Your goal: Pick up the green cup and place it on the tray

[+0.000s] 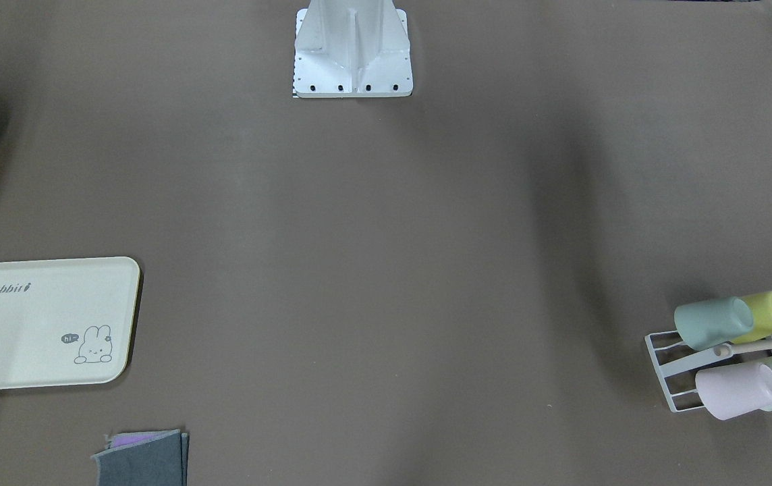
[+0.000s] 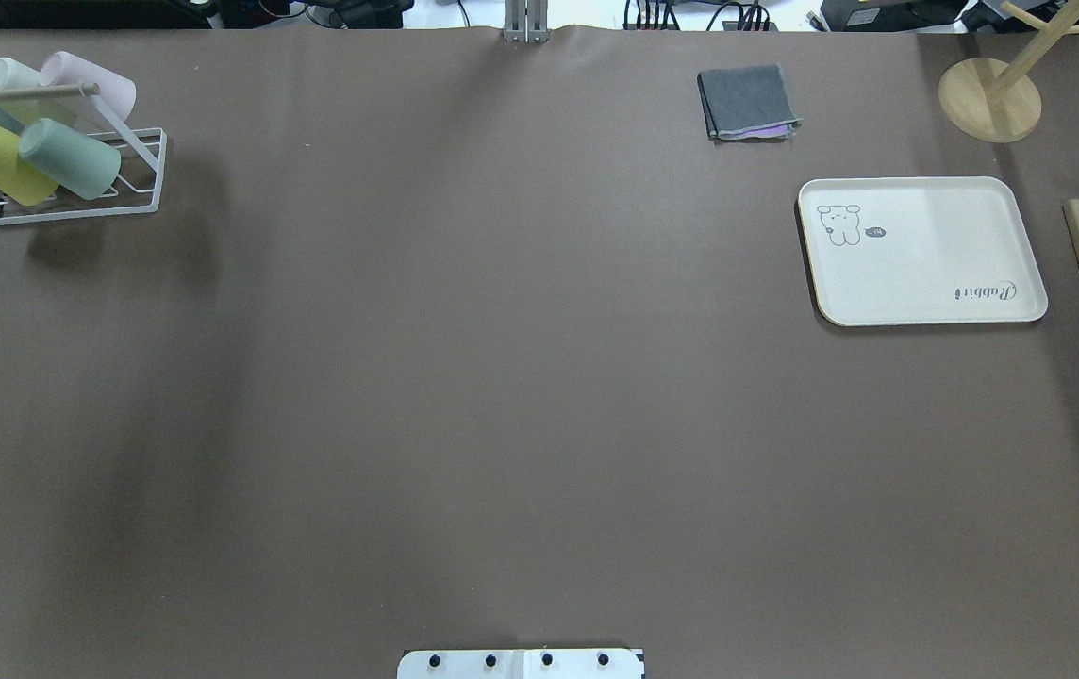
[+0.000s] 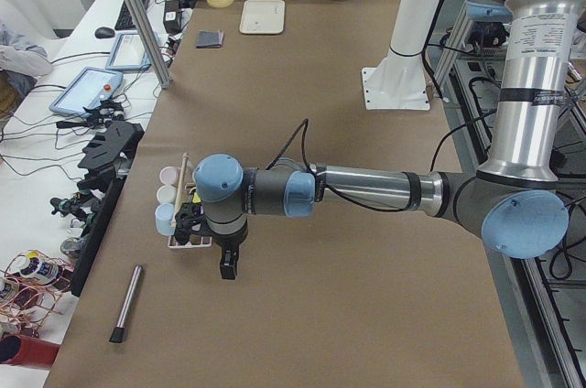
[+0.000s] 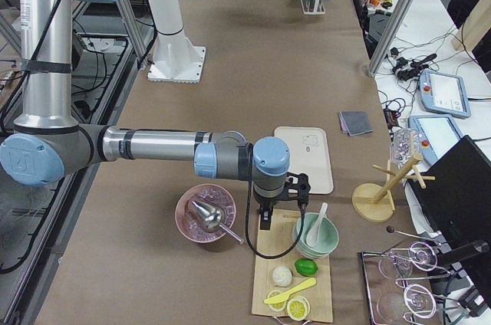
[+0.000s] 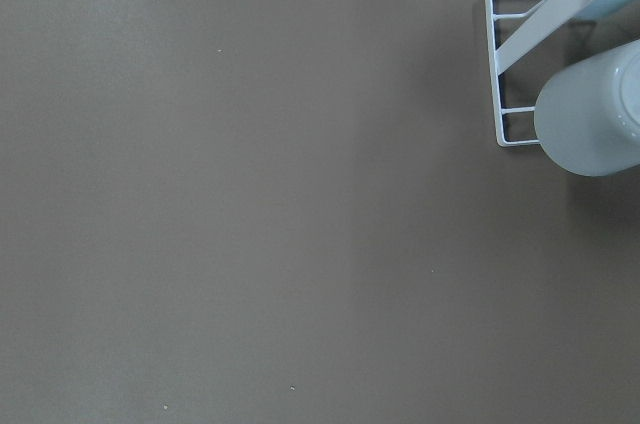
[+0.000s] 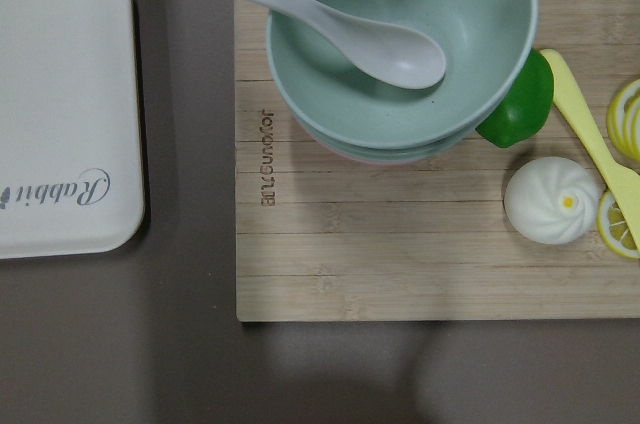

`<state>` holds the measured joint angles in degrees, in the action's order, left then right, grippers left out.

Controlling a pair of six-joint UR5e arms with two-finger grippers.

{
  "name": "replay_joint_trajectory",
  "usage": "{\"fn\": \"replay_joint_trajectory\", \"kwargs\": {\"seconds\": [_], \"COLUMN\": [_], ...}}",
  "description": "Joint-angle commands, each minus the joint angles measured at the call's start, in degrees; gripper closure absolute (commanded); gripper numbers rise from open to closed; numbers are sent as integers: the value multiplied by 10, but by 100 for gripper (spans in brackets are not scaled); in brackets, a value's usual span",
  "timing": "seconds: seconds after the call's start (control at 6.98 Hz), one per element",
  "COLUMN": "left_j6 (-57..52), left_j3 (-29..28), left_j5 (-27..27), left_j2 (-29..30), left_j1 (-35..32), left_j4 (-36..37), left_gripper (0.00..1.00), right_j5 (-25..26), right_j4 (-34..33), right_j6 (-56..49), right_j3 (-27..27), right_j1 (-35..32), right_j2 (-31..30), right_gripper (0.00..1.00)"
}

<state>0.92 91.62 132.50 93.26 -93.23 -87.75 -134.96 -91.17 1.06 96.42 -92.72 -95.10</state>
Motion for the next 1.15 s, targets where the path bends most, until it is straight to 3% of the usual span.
{"fn": "replay_joint_trajectory", "kwargs": {"seconds": [0.0, 0.57, 1.0], "left_j6": [2, 142, 153], "left_j3": [41, 190, 197], "left_j5": [-1, 6, 7], "left_j2": [-27, -145, -182], "left_j1": [1, 5, 15], "left_j4": [-1, -9, -49], "left_gripper": [2, 2, 2], "right_j5": [1, 1, -11], "right_j4": [0, 1, 1], "right_j6": [-5, 1, 35], "right_j3": [-2, 7, 23], "right_j1": [0, 0, 10], "right_j2": [-1, 4, 11], "right_gripper": [0, 0, 0]}}
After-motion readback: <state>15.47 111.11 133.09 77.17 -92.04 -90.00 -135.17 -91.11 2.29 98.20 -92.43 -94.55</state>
